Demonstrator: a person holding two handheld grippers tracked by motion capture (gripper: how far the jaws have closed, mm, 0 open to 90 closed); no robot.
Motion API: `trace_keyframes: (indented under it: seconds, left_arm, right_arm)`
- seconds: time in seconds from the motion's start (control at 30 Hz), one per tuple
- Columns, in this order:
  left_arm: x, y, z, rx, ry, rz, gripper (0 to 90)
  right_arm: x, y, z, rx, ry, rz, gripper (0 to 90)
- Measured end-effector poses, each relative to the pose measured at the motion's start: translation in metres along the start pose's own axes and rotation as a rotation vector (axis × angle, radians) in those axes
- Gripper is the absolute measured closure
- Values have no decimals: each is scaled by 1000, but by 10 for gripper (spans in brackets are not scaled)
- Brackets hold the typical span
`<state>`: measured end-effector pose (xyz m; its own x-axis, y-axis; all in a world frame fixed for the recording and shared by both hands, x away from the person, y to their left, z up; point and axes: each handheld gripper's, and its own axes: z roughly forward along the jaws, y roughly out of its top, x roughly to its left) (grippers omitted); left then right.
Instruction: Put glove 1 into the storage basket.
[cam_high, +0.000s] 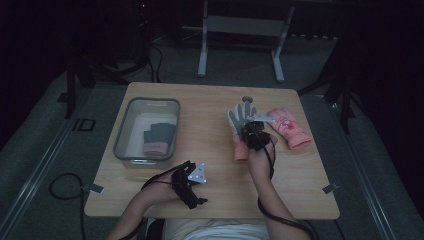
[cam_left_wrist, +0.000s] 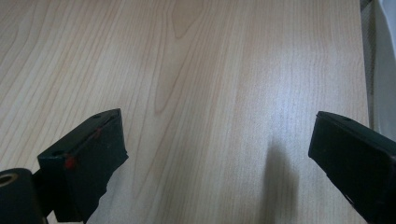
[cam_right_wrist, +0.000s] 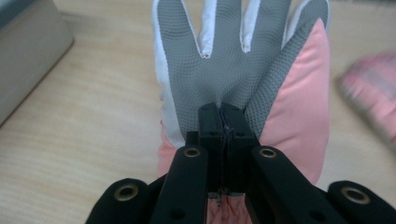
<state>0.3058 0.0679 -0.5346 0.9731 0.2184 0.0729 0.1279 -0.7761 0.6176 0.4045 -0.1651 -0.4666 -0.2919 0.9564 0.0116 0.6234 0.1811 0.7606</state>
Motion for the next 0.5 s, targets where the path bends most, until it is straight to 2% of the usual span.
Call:
trace_keyframes:
  seconds: [0.13, 0.33, 0.5]
  left_arm:
    - [0, 0, 1, -9, -5, 0, 35]
    - [-2, 0, 4, -2, -12, 8, 35]
    - [-1, -2, 6, 5, -21, 0, 35]
  right_arm:
    - [6, -19, 14, 56, 27, 75, 884]
    - [23, -29, 34, 99, 71, 104, 882]
    - [24, -32, 48, 110, 88, 146, 869]
